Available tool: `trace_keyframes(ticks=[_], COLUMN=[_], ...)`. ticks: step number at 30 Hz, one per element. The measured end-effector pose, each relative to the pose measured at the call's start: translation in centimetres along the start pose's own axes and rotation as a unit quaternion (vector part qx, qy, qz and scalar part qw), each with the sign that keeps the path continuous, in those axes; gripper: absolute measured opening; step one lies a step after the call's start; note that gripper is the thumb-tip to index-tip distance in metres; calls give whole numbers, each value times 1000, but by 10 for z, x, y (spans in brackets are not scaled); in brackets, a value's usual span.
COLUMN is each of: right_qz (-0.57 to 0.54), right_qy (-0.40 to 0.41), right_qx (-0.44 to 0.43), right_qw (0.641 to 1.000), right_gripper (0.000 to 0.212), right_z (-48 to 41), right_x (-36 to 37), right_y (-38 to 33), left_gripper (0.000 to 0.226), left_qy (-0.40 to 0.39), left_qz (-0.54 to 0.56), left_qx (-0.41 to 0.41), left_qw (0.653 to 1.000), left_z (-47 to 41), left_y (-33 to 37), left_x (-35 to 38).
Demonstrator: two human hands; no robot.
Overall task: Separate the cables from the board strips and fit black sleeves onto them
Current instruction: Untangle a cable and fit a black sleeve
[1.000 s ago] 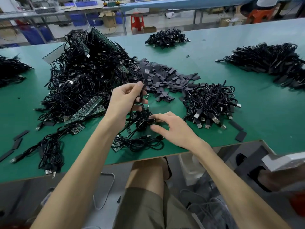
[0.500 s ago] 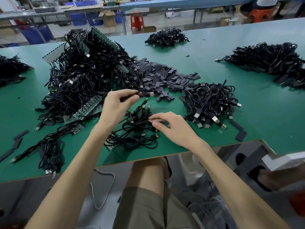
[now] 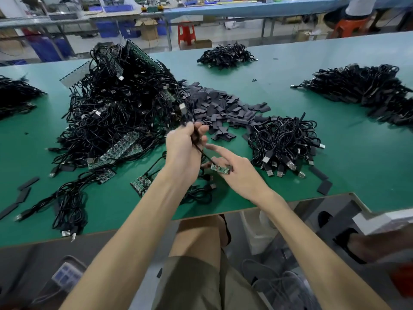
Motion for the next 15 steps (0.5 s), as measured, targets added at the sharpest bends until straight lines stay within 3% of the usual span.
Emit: trace_keyframes(ticks=[6, 9, 10, 12, 15], right_qz=[-21, -18, -3, -18, -155], right_qy=[7, 2, 1, 20, 51], right_qx=[8, 1, -12, -28, -11], right_qw=[1000, 1000, 1000, 999, 987], right_gripper=[34, 64, 65, 59, 31], right_z=[3, 2, 2, 3, 0], right_x=[-4, -6, -6, -8, -19], right_y=[-3, -1, -3, -6, -1], left_gripper=[16, 16, 15, 15, 20], left_qy=[67, 78, 79, 82, 80], left_qz=[37, 74, 79, 81, 83], left_qx=[-39, -62, -68, -76, -71], left_qw=[996, 992, 991, 990, 991], left_z=[-2, -6, -8, -10, -11], left_y=[-28, -29, -29, -29, -30], left_x=[-17, -19, -18, -16, -12])
Point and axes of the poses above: each hand's wrist, its own z-axis away from the middle knuckle, its own x-axis out of the palm, y = z × x, the point moved 8 cm from there along -z, towards the middle knuckle, and after that the axes turned 9 degrees about x, right-handed, at the moved point
